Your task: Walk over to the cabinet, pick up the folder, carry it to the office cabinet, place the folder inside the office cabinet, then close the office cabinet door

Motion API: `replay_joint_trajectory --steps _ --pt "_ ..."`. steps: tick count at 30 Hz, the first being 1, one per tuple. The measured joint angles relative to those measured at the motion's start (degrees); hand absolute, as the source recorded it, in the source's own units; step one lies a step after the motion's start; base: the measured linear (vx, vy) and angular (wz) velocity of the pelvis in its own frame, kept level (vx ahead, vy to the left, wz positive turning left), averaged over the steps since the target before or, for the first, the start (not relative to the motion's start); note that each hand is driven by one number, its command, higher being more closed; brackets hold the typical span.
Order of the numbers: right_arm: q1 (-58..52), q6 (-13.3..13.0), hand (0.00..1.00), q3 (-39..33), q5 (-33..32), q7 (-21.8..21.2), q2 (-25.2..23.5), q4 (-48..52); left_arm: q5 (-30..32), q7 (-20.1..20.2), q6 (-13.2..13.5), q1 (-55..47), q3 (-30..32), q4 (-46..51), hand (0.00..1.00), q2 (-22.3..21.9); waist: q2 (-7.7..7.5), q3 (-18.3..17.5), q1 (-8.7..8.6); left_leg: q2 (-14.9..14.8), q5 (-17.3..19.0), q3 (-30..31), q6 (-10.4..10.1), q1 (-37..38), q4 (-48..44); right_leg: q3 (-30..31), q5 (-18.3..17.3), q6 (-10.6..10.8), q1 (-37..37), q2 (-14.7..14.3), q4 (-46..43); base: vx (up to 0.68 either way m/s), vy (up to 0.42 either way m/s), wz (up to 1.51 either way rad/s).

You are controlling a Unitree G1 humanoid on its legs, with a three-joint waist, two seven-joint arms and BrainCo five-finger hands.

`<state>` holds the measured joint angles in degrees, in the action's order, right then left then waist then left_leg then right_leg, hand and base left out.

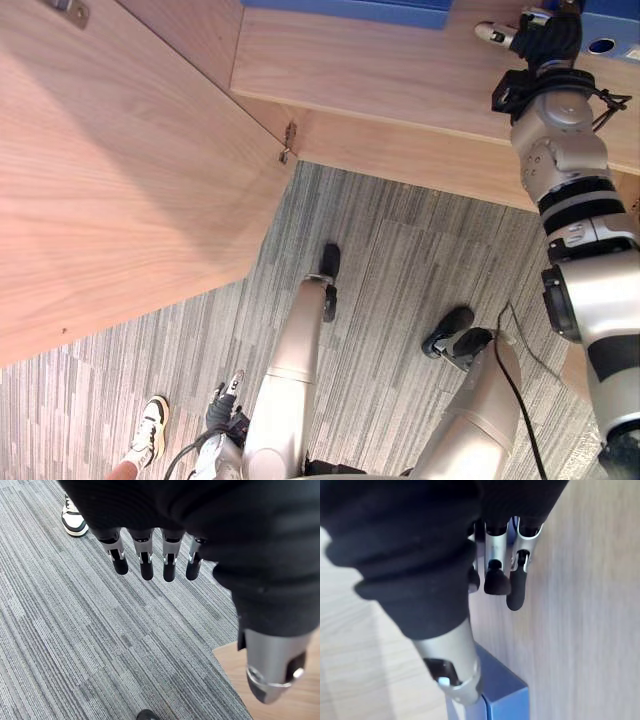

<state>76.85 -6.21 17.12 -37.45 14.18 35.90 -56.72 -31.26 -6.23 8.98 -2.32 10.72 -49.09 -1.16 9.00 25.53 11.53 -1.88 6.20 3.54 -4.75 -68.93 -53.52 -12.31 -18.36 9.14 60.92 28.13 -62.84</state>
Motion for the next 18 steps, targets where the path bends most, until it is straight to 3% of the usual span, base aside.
replay_joint_trajectory --steps 6,14,18 --pt "-0.19 -0.23 0.0 -0.17 -2.0 1.13 2.29 -2.1 -0.03 -0.32 -0.01 0.15 1.16 -0.86 0.0 -0.3 0.0 0.01 -0.25 -0.12 -0.56 -0.22 -0.23 -0.02 0.39 0.18 0.03 0.04 0.46 0.03 -0.23 0.05 -0.022 0.0" --pt "-0.2 -0.06 0.0 0.12 -1.58 1.41 4.49 -1.66 -0.29 -0.45 0.09 0.14 2.29 -1.76 0.0 -0.33 -0.11 0.09 -1.9 -0.53 -1.33 -0.72 -0.62 -0.02 1.14 0.8 0.32 -0.14 1.4 -0.41 0.04 0.09 -0.026 -0.03" --pt "-0.18 0.09 0.0 -0.05 2.33 1.51 4.52 -1.73 -0.83 -0.45 0.34 0.15 2.31 -1.74 0.0 -0.35 -0.19 0.19 -1.96 -0.74 -1.35 -0.85 -0.47 -0.19 1.18 0.8 0.77 -0.06 1.41 -0.66 0.67 0.08 0.002 -0.04"
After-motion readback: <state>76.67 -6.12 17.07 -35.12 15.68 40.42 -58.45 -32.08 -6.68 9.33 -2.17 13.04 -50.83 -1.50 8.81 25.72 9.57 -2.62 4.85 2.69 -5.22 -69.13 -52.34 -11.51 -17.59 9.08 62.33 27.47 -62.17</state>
